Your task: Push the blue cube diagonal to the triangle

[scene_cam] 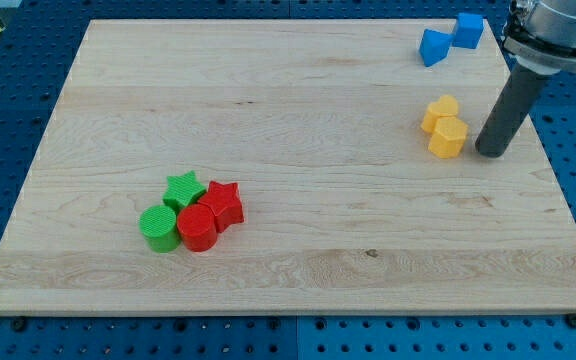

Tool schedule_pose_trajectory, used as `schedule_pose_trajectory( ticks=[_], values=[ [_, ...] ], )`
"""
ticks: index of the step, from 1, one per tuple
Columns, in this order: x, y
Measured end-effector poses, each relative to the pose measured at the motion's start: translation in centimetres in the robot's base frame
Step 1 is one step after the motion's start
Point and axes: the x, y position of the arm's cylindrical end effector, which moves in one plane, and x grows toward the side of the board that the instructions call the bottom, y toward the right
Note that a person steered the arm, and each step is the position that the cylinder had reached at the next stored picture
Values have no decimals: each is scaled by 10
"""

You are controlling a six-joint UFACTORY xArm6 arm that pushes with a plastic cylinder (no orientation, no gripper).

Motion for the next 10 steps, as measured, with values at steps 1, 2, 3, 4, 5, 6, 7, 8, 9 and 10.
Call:
schedule_pose_trajectory(
  ticks=[1, 2, 3, 4, 5, 6, 7, 8, 9, 10],
  values=[
    [-47, 21],
    [-98, 38],
    [-148, 40],
    [-195, 40],
    [-230, 40],
    [-238, 45],
    [-238, 47],
    [-238, 40],
    [-238, 10],
    [-238, -29]
  ],
)
